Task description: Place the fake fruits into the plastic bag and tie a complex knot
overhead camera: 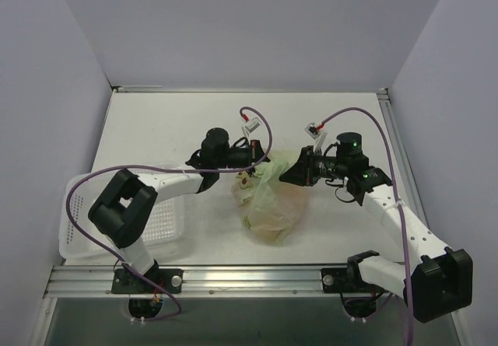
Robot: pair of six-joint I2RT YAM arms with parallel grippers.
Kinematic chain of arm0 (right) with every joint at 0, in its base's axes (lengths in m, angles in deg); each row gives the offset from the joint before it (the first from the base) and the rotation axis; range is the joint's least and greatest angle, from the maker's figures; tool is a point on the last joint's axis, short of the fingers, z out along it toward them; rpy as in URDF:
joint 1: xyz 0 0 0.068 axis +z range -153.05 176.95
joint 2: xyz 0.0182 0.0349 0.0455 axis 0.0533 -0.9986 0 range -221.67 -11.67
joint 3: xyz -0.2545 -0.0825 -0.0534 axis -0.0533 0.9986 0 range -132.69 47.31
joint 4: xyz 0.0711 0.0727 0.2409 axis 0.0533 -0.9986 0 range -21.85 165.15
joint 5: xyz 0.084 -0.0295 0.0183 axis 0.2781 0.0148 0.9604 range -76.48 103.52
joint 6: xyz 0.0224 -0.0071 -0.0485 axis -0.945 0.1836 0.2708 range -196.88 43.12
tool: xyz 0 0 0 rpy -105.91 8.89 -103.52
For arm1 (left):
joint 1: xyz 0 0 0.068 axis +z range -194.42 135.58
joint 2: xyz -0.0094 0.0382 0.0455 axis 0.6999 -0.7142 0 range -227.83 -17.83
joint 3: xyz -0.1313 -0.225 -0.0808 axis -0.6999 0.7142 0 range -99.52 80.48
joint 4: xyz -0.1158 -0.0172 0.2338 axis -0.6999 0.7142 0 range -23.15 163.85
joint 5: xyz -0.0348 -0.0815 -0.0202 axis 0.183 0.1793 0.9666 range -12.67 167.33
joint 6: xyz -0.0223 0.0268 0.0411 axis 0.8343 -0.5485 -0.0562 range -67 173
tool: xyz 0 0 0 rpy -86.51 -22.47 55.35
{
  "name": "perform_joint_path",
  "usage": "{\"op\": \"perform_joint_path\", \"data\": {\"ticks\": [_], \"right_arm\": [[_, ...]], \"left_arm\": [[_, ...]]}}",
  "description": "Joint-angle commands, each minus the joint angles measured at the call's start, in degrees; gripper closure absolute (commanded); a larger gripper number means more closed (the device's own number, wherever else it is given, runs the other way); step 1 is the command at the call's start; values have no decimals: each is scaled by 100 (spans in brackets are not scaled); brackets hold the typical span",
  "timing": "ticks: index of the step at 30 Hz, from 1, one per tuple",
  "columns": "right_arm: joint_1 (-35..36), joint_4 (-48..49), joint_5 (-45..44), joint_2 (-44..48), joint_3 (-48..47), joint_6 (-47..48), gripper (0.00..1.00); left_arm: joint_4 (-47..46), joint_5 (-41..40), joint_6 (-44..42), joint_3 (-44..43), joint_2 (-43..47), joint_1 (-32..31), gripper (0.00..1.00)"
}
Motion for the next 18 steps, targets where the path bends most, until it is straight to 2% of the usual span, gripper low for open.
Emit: {"op": "perform_joint_path", "data": {"ticks": [1,8,13,15,17,18], "right_arm": [[135,598,345,17,-134,-243,86],[232,177,381,16,-170,74,86],[337,641,346,-54,147,-260,85],[311,573,320,-46,42,-182,72],[250,99,276,16,-186,46,61],[197,-137,249,51,-283,325,59]], "left_arm": [[-517,-165,144,-221,-151,-46,100],[-877,-262,495,-195,-327,-90,100],[-1860,-236,1206,-283,-687,-195,100],[-2089,-235,1322,-292,-775,-213,100],[-2117,-235,1340,-274,-758,-195,100],[-2134,-209,1348,-257,-749,-186,100]]}}
